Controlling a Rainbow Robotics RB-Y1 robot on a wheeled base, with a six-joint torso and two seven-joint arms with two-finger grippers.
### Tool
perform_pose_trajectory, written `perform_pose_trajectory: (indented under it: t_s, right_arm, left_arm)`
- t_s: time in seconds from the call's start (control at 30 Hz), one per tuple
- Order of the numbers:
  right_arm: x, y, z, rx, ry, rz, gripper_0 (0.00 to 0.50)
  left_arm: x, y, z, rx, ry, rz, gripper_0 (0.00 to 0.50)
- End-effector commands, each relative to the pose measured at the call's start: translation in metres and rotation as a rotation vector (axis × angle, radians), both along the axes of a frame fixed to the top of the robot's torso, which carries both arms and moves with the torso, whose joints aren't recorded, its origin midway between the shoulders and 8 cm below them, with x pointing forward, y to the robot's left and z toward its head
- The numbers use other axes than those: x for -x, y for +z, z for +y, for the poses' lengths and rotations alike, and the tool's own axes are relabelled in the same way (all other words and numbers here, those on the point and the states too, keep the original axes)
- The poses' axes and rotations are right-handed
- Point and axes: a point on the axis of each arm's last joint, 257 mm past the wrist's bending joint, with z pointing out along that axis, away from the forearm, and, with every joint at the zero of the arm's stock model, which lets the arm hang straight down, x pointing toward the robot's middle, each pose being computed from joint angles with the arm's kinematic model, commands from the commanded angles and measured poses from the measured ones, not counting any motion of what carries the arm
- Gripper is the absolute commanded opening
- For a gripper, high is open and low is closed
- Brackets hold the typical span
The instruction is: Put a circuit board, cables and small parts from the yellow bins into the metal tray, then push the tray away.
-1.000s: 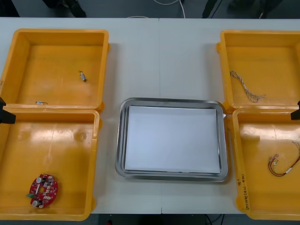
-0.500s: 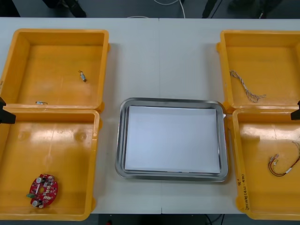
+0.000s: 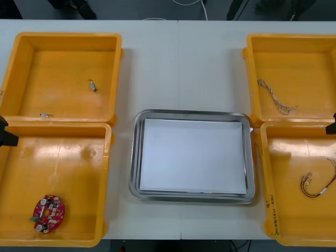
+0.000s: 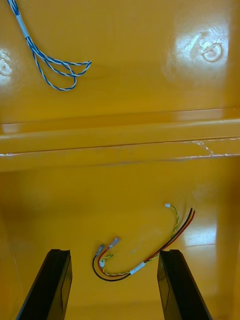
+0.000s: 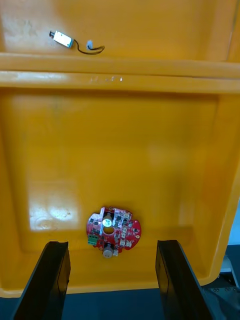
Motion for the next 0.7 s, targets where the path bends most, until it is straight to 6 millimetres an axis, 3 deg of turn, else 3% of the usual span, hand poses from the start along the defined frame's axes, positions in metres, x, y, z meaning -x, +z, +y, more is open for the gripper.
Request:
perform_pose_trajectory:
  t_s: [0.03, 0.2, 0.3, 0.33, 0.43, 0.7]
  right_arm:
    - [0.001, 0.017, -0.018, 0.037, -0.013, -0.020, 0.500]
    - [0.001, 0.017, -0.018, 0.037, -0.013, -0.020, 0.500]
    - [-0.006, 0.026, -0.015, 0.032, -0.011, -0.056, 0.500]
    - [-0.012, 0.038, -0.013, 0.038, -0.005, -0.095, 0.500]
    - [-0.012, 0.043, -0.012, 0.070, 0.006, -0.121, 0.500]
    - [-0.002, 0.025, -0.013, 0.055, -0.018, -0.090, 0.500]
  left_arm:
    - [0.005, -0.006, 0.002, -0.039, -0.070, 0.005, 0.500]
    - [0.005, -0.006, 0.002, -0.040, -0.069, 0.005, 0.500]
    - [0.006, -0.007, 0.003, -0.043, -0.069, 0.010, 0.500]
    - [0.007, -0.008, 0.003, -0.042, -0.070, 0.012, 0.500]
    - [0.006, -0.007, 0.006, -0.051, -0.071, 0.007, 0.500]
    - [0.009, -0.021, 0.010, -0.047, -0.072, -0.001, 0.500]
